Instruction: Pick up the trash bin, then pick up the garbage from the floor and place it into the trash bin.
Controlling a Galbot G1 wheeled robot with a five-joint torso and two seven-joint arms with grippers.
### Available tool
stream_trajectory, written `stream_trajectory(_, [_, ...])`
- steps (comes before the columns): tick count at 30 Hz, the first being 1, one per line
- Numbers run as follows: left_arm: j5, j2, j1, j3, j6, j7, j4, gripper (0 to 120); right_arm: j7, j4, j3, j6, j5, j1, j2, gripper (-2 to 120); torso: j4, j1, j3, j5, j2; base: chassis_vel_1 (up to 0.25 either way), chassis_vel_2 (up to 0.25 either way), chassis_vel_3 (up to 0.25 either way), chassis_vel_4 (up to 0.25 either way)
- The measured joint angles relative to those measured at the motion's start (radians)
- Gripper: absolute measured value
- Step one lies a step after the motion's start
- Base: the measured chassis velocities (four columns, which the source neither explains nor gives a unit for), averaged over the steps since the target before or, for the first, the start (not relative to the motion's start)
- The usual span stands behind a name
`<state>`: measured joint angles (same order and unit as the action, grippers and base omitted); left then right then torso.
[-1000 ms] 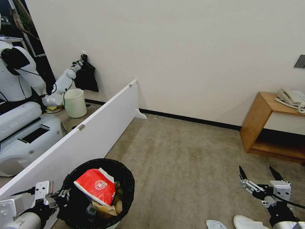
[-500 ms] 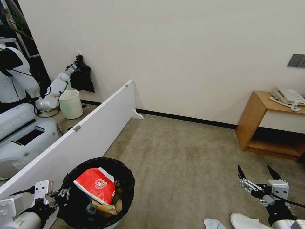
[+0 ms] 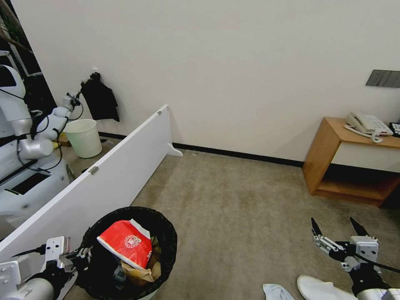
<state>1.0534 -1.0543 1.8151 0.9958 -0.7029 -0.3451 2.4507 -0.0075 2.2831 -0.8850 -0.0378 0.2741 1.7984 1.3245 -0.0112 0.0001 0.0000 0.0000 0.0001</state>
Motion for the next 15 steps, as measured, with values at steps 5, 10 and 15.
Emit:
stream_trajectory(5, [-0.003, -0.002, 0.0, -0.001, 0.0, 0.0, 0.001, 4, 0.0, 0.002, -0.002, -0.001, 0.001, 0.001, -0.004, 100, 0.0, 0.0, 0.0, 0.0, 0.0, 0.0, 0.0, 0.0, 0.0])
stream_trajectory(10, [-0.004, -0.005, 0.001, -0.002, 0.0, 0.001, 0.003, 4, 0.0, 0.002, -0.004, -0.001, 0.007, 0.0, -0.008, 100, 0.0, 0.0, 0.0, 0.0, 0.0, 0.0, 0.0, 0.0, 0.0])
stream_trajectory(15, [-0.007, -0.008, 0.001, -0.004, 0.0, 0.001, 0.004, 4, 0.0, 0.002, -0.003, -0.002, 0.011, -0.003, -0.01, 100, 0.0, 0.0, 0.0, 0.0, 0.0, 0.0, 0.0, 0.0, 0.0])
